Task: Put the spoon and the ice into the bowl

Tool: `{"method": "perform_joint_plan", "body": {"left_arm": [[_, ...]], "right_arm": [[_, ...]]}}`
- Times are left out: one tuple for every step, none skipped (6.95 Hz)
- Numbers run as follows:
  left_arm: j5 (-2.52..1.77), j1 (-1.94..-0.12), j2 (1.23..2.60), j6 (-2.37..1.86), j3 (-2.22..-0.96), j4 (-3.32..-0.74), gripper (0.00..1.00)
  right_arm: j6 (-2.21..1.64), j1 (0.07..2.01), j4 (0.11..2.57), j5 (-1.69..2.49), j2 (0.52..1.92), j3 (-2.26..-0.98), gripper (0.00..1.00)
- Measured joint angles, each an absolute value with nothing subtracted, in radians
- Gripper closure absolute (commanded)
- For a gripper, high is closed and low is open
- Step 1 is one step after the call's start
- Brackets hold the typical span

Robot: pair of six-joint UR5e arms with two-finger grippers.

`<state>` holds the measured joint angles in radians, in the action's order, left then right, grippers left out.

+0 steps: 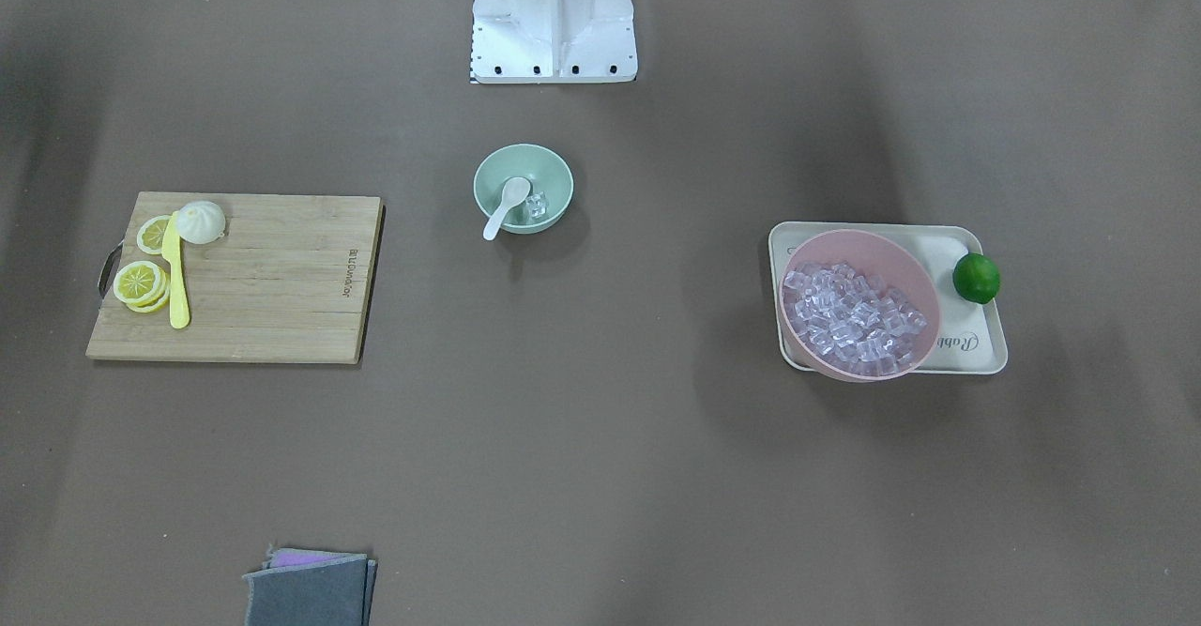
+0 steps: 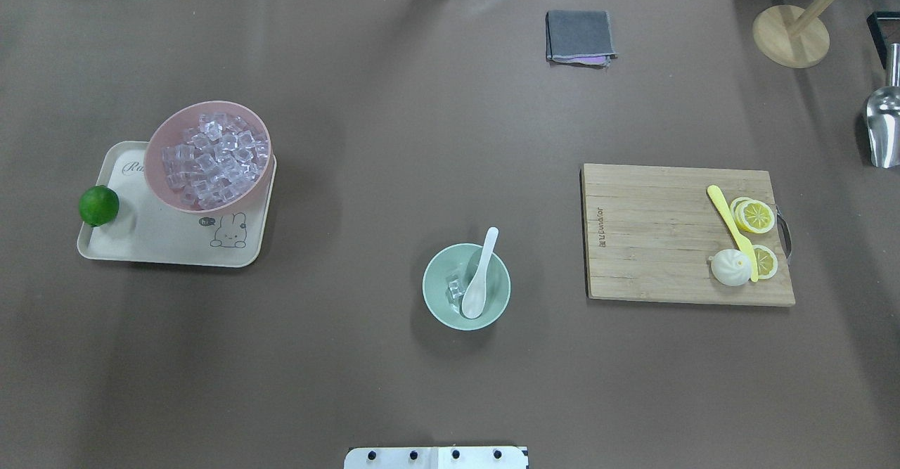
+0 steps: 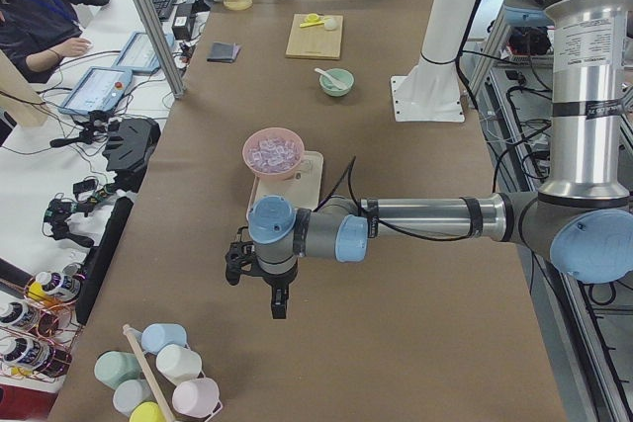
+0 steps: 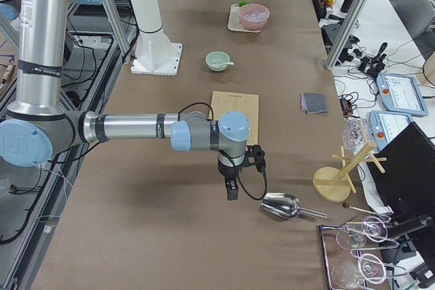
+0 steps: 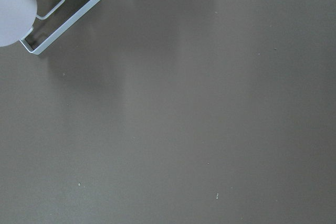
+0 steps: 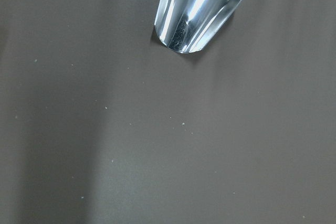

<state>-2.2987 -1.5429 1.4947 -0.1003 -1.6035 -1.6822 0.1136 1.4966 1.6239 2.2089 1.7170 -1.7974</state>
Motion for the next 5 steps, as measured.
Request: {"method": "perform_joint_plan", "body": {"left_arm": [[-2.300,-1.543,1.495,-0.100,-1.605,-1.684,0.02],[-2.301,-1.543,1.495,-0.100,-1.615,-1.684,0.02],[-2.301,-1.543,1.489,-0.098,-1.638,-1.683,0.02],[-2.301,-1.543,1.477,-0.093,-1.665,-1.683,0.02],[-2.300,-1.542,1.469,-0.091,-1.685,-1.682,0.02]], "right_arm": [[0.114,1.498,1.718,2.210,1.707,-1.845,0.00],[0.114,1.499,1.776,2.212,1.706,-1.879,0.00],[0.114,1.499,1.798,2.214,1.707,-1.888,0.00],[0.114,1.499,1.805,2.216,1.707,-1.888,0.00],[0.115,1.499,1.807,2.217,1.706,-1.890,0.00]]}}
